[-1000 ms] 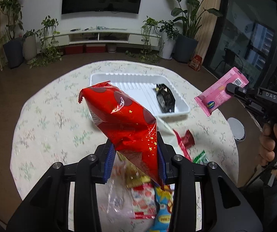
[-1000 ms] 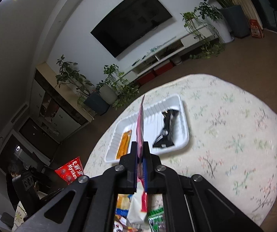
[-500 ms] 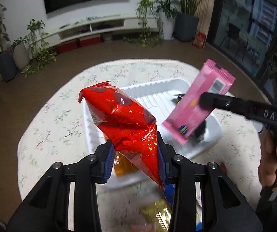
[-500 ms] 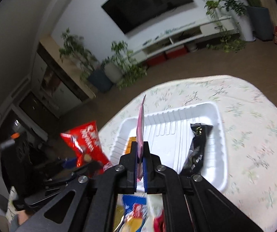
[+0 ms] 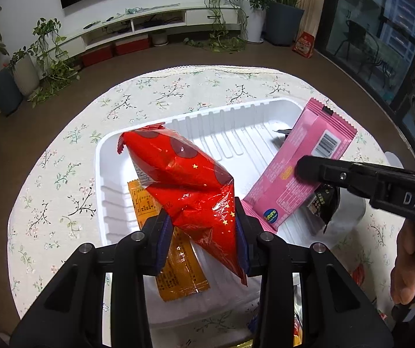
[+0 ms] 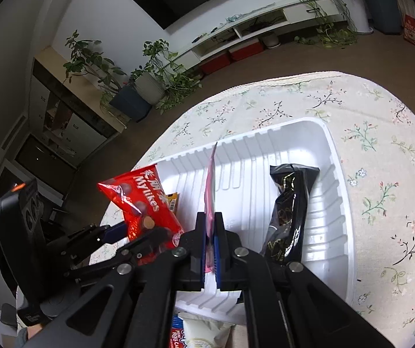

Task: Organize snacks
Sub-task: 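Carry the red packet and pink bar over the white tray with both grippers, then open both grippers to drop the snacks into the tray and withdraw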

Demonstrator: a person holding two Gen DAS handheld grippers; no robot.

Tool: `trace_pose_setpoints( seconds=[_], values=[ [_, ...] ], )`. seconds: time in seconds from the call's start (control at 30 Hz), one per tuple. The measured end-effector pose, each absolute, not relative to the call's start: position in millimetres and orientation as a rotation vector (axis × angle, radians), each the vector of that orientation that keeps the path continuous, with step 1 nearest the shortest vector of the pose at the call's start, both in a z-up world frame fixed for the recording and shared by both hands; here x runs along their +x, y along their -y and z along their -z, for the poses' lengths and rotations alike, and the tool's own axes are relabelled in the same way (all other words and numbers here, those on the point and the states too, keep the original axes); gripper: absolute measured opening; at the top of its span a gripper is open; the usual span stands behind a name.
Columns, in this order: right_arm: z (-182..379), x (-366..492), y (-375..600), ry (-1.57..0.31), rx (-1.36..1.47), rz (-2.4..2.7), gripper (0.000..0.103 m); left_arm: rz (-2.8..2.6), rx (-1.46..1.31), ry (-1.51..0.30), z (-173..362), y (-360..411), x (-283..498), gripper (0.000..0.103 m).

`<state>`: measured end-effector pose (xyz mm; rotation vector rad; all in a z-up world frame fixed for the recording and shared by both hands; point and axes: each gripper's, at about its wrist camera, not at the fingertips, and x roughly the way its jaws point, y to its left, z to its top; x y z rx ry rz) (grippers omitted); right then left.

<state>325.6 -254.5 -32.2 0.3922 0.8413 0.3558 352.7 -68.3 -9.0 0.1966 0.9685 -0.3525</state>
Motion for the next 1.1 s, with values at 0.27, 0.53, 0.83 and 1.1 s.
trace_pose_setpoints(
  seconds=[0.27, 0.53, 0.83, 1.1],
  values=[
    [42, 327, 246, -0.851, 0.325, -0.332, 0.007, 0.335, 0.211, -0.966, 16, 75, 360, 0.038],
    [52, 328, 244, -0.865, 0.308, -0.306, 0.018, 0.297, 0.192, -0.960, 19, 66, 361, 0.068],
    [50, 326, 252, -0.855, 0.310, -0.291, 0.047, 0.299, 0.171, -0.921, 8, 59, 343, 0.077],
    [36, 316, 253, -0.830, 0.302, -0.261, 0.076, 0.268, 0.155, -0.797, -15, 49, 294, 0.103]
  ],
)
